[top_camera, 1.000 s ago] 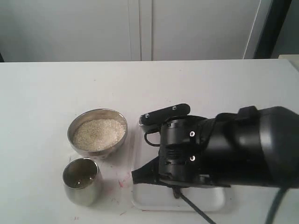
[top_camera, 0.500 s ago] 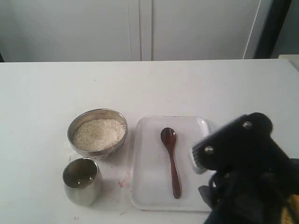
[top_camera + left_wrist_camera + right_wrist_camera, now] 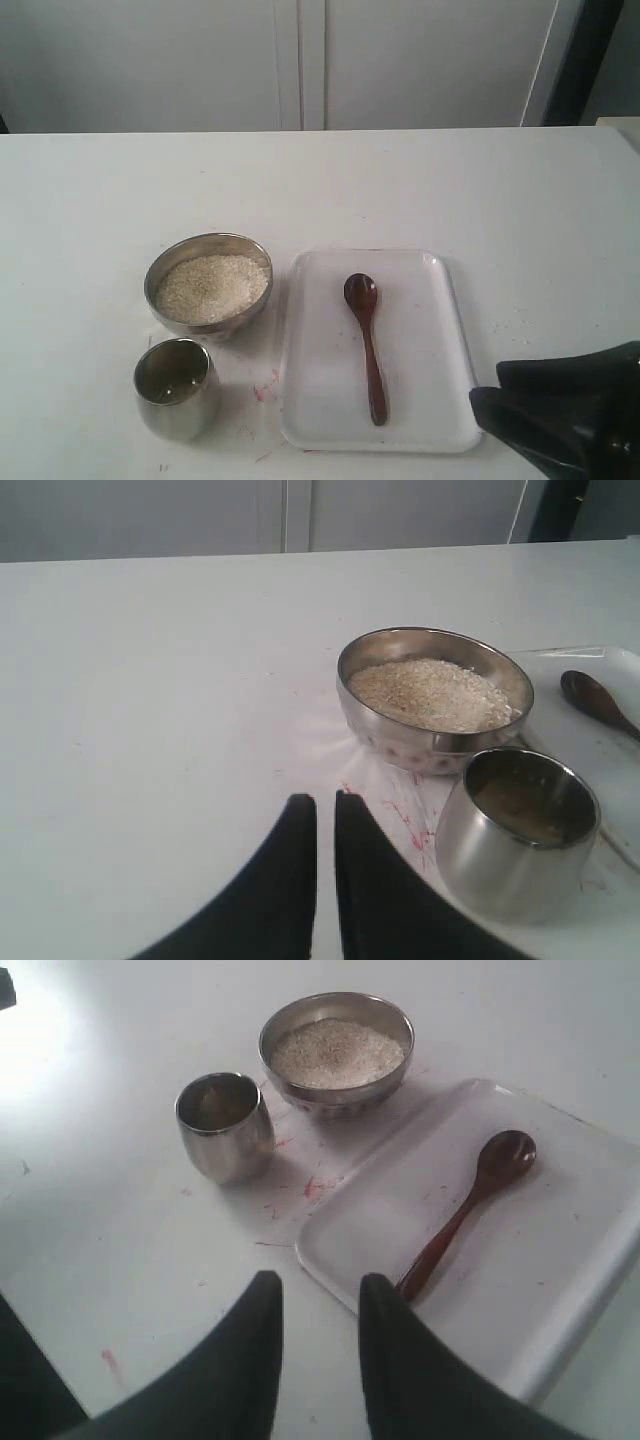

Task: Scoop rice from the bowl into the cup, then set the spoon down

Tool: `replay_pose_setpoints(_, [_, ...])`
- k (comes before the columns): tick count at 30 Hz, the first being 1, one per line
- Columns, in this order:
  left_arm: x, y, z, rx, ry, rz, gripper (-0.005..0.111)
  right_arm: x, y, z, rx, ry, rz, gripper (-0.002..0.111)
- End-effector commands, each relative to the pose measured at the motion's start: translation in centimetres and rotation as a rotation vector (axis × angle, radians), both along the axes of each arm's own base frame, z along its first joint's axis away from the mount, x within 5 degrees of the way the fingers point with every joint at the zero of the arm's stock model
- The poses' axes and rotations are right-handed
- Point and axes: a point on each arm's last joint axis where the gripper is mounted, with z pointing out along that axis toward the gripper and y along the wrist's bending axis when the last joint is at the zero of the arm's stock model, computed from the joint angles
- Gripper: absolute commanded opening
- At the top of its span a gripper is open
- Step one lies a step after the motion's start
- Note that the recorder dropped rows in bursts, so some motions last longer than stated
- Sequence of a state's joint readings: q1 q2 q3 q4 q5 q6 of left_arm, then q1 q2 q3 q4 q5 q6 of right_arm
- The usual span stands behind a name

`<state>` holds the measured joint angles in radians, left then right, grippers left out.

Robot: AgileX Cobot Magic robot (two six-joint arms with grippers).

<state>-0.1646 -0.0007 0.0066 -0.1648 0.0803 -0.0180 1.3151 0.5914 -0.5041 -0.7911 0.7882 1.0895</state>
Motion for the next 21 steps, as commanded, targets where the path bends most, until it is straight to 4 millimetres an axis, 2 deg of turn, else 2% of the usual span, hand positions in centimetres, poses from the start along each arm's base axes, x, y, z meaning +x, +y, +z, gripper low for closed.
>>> replay_pose_setpoints(1, [0.0, 0.0, 0.3, -0.008, -0.009, -0.007, 0.014, -0.1, -0.4, 0.1, 0.006, -0.022, 0.007, 0.027])
replay_pose_setpoints(14, [0.0, 0.0, 0.3, -0.008, -0.009, -0.007, 0.014, 0.0, -0.6, 0.3, 0.013, -0.044, 0.007, 0.027])
replay_pose_setpoints(21, [0.0, 0.0, 0.3, -0.008, -0.009, -0.007, 0.014, -0.5, -1.0, 2.4, 0.25, -0.13, 0.081, 0.027])
